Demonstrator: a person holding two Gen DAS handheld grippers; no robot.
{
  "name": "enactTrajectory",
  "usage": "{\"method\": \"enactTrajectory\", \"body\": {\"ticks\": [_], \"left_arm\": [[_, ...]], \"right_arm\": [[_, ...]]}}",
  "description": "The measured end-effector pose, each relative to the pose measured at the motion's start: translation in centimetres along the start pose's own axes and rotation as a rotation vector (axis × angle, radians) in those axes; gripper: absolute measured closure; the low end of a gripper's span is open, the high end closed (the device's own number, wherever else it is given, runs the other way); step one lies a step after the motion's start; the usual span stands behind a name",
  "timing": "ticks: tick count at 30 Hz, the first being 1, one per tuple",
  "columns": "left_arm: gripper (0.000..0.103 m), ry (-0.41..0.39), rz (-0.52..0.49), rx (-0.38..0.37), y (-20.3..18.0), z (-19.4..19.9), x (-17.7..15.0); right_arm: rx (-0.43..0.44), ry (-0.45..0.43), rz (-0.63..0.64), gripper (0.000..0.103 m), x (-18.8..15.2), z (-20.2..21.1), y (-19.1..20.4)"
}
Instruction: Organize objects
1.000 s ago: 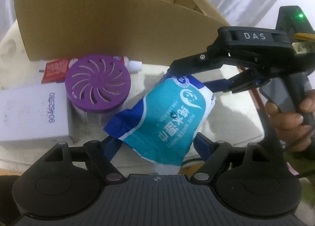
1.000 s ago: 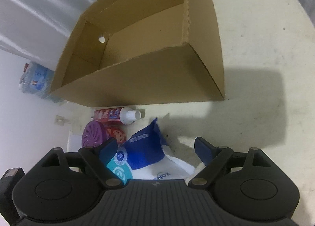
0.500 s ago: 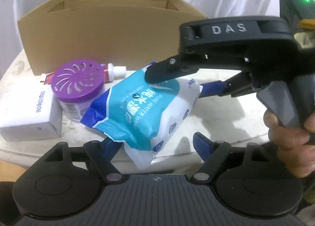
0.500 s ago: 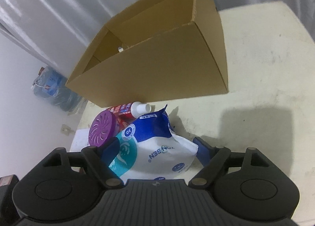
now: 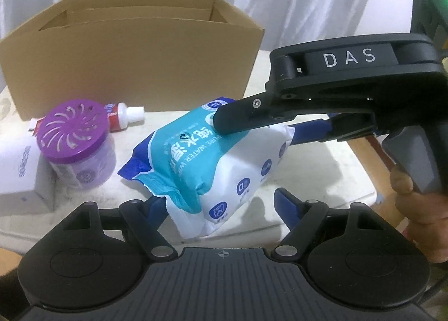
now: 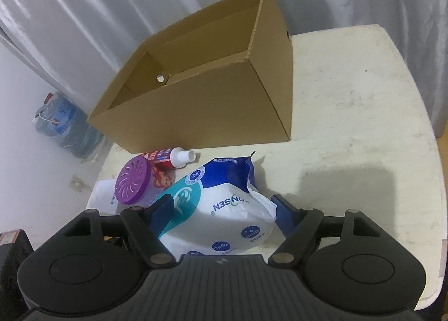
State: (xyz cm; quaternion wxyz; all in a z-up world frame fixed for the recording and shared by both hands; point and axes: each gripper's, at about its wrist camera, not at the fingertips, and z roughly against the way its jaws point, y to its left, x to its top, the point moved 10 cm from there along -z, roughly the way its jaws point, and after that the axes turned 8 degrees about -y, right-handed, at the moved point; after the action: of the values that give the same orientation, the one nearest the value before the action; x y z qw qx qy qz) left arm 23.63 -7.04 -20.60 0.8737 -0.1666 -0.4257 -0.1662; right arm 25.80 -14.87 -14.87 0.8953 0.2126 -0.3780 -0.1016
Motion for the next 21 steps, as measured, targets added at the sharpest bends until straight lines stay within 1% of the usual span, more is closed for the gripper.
{"method": "enactTrajectory", "body": {"ticks": [3, 6, 9, 11, 15, 16, 20, 21], "left_arm": [[0.025, -0.003, -0.035, -0.009, -0.1, -0.3, 0.1], [0.025, -0.002, -0.077, -0.007, 0.1, -0.7, 0.0], [0.023, -0.001, -0.064, -0.011, 0.4, -0.7, -0.1], [0.02, -0.008, -0.058, -0.01, 0.7, -0.6, -0.2], [0.009, -0.044, -0.063, -0.002, 1.1, -0.5, -0.1], [0.007, -0.044, -0.054, -0.006, 1.2, -0.5, -0.1], [0.004, -0.019, 0.008, -0.048, 1.5, -1.3, -0.4], [0.003, -0.029, 0.011, -0.048, 1.5, -1.3, -0.3]], "right_arm": [[0.008, -0.019, 0.017, 0.023, 0.3, -0.2, -0.1], [0.011, -0.011, 0.0, 0.021, 0.5, -0.8, -0.5], [0.021, 0.003, -0.001, 0.018, 0.4, -1.4, -0.7], [0.027, 0.001, 0.006, 0.018, 0.6, -1.4, -0.8], [0.031, -0.014, 0.031, 0.018, 1.0, -1.3, -1.3], [0.038, -0.009, 0.026, 0.017, 1.1, -1.5, -1.3], [0.069, 0.007, 0.002, 0.013, 1.0, -2.1, -1.4], [0.076, 0.008, -0.001, 0.011, 1.0, -2.2, -1.4]]}}
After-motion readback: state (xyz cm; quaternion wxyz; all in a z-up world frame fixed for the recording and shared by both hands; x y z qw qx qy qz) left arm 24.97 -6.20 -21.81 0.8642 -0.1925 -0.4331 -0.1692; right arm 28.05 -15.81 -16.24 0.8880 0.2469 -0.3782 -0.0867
